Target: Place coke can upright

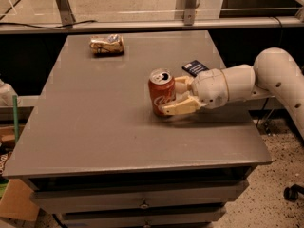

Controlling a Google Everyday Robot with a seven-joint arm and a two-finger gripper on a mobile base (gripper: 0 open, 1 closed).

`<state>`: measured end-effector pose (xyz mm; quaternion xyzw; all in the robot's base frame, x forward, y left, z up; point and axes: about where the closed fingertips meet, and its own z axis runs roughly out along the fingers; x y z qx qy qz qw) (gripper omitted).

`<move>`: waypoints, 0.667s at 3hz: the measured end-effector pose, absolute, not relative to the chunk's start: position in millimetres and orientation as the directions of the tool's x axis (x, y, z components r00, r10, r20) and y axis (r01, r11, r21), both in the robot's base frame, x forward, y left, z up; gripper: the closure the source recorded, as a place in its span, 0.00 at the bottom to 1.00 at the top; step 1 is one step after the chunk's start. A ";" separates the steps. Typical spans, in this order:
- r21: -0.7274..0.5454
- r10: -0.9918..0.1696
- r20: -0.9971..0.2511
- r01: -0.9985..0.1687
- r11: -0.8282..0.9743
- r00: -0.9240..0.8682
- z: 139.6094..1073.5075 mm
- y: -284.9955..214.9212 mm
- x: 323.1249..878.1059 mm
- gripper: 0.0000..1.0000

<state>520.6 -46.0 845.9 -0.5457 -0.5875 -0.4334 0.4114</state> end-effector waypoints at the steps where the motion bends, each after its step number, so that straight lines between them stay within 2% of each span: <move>1: 0.060 0.285 0.956 0.998 0.029 -0.066 846.5 -46.0 520.5 0.64; 2: 0.060 0.285 0.956 0.998 0.029 -0.066 846.7 -46.1 520.5 0.39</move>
Offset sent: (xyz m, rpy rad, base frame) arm -0.0094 -0.0209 0.0012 -0.0102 -0.0996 0.0308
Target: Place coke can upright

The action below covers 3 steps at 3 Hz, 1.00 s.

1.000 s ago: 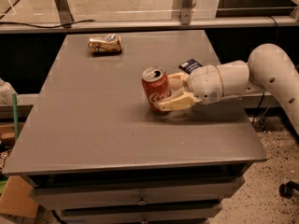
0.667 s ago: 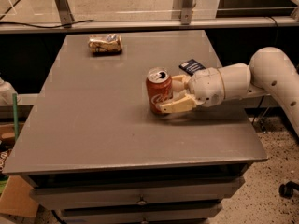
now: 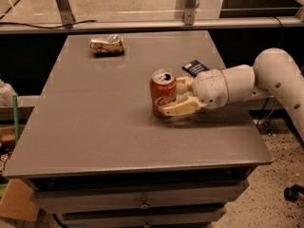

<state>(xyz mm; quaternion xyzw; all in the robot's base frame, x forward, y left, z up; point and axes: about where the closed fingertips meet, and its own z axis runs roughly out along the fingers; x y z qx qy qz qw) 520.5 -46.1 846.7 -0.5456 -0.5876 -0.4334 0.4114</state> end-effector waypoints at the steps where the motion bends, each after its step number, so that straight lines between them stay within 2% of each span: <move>1: 0.068 0.295 0.953 0.997 0.037 -0.076 850.8 -53.8 514.7 0.16; 2: 0.080 0.309 0.947 0.996 0.030 -0.085 858.6 -64.8 508.1 0.00; 3: 0.117 0.311 0.945 0.992 -0.043 -0.098 878.5 -94.6 496.6 0.00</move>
Offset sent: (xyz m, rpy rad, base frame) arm -0.0199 -0.0391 0.0222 -0.0429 -0.1221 0.0025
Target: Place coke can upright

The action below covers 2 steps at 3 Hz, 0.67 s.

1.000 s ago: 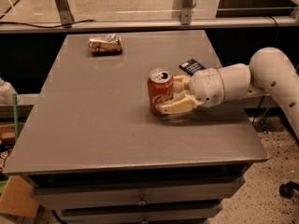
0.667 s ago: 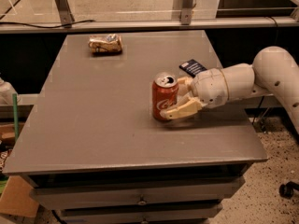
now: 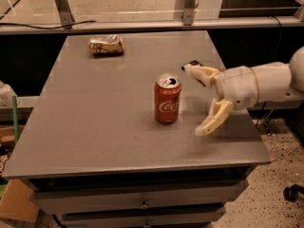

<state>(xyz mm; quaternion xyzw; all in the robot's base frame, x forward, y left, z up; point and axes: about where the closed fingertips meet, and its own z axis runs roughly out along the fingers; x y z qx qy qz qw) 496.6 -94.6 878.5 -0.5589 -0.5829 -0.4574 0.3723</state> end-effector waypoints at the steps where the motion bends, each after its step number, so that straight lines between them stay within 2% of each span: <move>1: 0.157 0.313 0.945 0.973 -0.166 -0.099 900.3 -146.2 476.5 0.00; 2: 0.128 0.310 0.949 0.971 -0.202 -0.060 900.1 -158.9 471.5 0.00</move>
Offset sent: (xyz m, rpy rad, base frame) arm -0.0168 -0.0424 0.0185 0.0093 -0.0360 -0.1024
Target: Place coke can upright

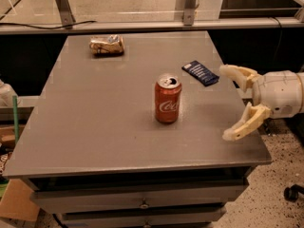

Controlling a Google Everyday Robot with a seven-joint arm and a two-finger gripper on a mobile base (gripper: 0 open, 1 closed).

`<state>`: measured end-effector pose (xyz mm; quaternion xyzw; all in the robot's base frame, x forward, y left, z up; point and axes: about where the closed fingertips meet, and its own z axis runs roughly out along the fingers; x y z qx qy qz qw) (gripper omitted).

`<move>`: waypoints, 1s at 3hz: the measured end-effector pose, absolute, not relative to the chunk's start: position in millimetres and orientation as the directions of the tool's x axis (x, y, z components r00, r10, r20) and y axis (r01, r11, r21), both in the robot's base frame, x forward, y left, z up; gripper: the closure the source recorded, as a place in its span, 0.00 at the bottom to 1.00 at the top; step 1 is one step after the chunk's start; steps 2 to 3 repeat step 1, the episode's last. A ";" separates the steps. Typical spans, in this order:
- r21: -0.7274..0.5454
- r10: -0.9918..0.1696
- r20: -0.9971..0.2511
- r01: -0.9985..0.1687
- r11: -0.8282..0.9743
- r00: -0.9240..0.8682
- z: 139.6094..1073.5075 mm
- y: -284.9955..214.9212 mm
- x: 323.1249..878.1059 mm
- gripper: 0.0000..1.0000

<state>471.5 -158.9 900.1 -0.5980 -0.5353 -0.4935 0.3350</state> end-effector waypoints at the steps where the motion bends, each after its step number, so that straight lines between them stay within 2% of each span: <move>1: 0.100 0.304 0.952 0.973 -0.206 -0.033 900.2 -156.1 471.7 0.00; 3: 0.100 0.304 0.952 0.973 -0.206 -0.033 900.2 -156.1 471.7 0.00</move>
Offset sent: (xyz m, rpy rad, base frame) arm 0.0000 0.0000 0.0000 0.0000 0.0000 0.0000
